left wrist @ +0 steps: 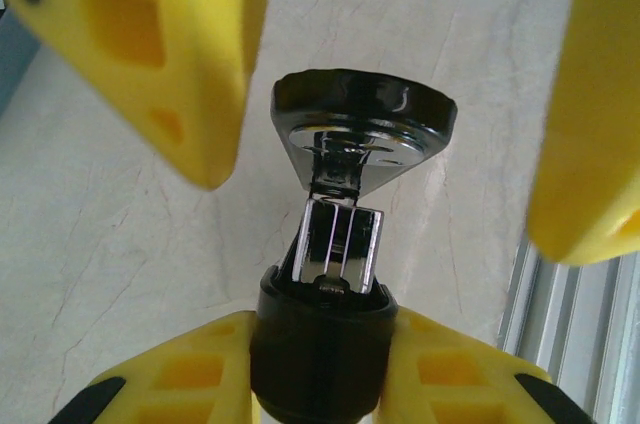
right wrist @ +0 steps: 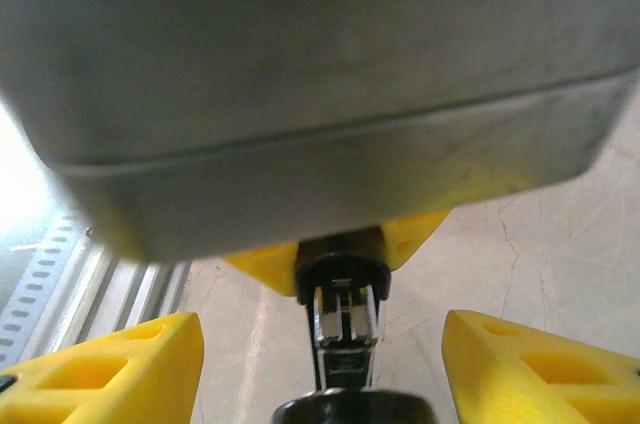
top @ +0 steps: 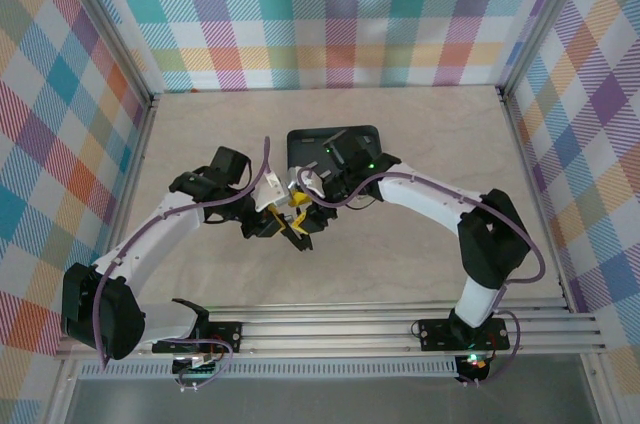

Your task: Load the staples into the stapler

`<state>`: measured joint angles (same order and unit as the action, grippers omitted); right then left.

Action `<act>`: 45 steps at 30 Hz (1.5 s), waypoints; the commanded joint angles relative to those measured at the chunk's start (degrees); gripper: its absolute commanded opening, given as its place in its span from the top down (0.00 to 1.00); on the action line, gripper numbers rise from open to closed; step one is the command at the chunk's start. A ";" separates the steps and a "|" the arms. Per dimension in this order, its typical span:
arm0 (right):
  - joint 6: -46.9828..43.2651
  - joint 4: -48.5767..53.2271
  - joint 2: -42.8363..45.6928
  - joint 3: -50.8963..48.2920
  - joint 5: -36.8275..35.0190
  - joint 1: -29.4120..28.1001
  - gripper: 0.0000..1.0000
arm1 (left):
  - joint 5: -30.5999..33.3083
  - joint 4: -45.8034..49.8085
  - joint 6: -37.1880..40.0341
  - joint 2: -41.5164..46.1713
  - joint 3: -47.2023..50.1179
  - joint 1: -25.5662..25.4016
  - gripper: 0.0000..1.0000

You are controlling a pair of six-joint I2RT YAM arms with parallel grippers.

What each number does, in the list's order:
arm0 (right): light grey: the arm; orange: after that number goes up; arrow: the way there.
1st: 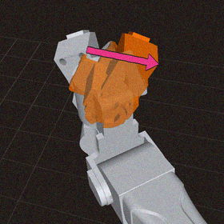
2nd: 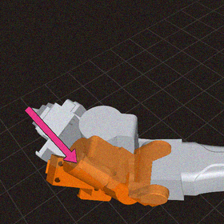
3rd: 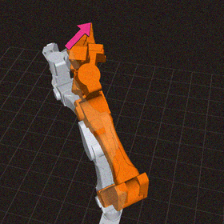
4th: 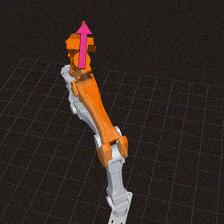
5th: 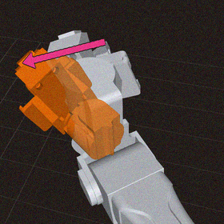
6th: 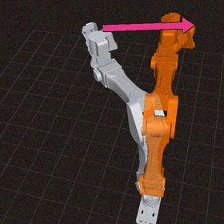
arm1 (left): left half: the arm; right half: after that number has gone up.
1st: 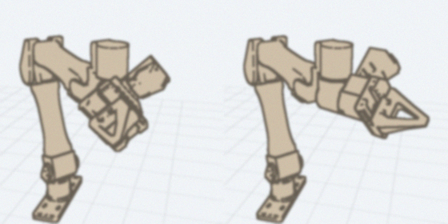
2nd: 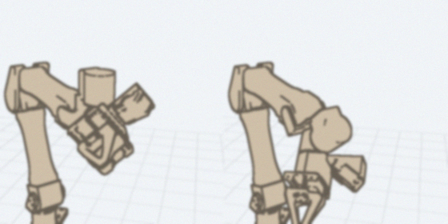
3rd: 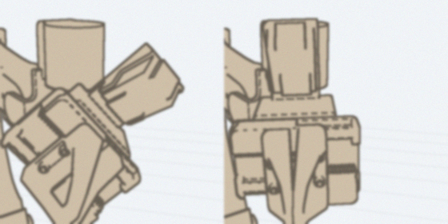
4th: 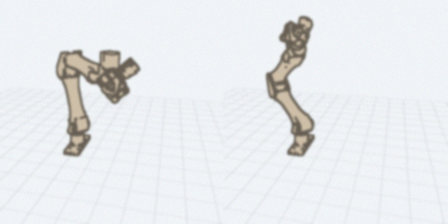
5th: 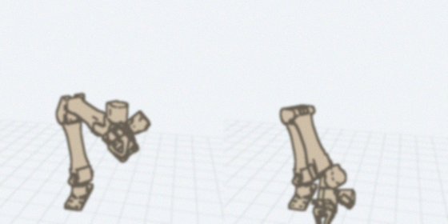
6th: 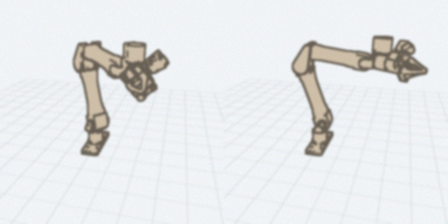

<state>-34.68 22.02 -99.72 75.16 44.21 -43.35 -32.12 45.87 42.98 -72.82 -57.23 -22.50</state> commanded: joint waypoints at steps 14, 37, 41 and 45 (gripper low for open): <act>-5.06 5.30 3.54 -6.12 -3.30 4.96 0.91 | 2.93 -1.27 -0.08 0.27 -2.32 -0.26 1.00; 1.57 -3.48 2.47 -3.41 3.04 2.10 0.35 | -0.75 -1.51 0.52 -1.01 -3.28 -0.42 1.00; 2.42 -4.44 0.95 -2.08 4.71 0.86 0.37 | -0.93 -1.74 0.61 -1.10 -3.33 -0.45 1.00; 2.00 -4.02 -0.29 -1.97 4.62 0.55 0.45 | -1.15 -1.83 0.61 -1.07 -3.50 -0.53 1.00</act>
<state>-32.93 18.24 -98.96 71.70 45.78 -42.37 -29.58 46.39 43.16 -74.48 -58.02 -22.76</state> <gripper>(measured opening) 0.558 0.257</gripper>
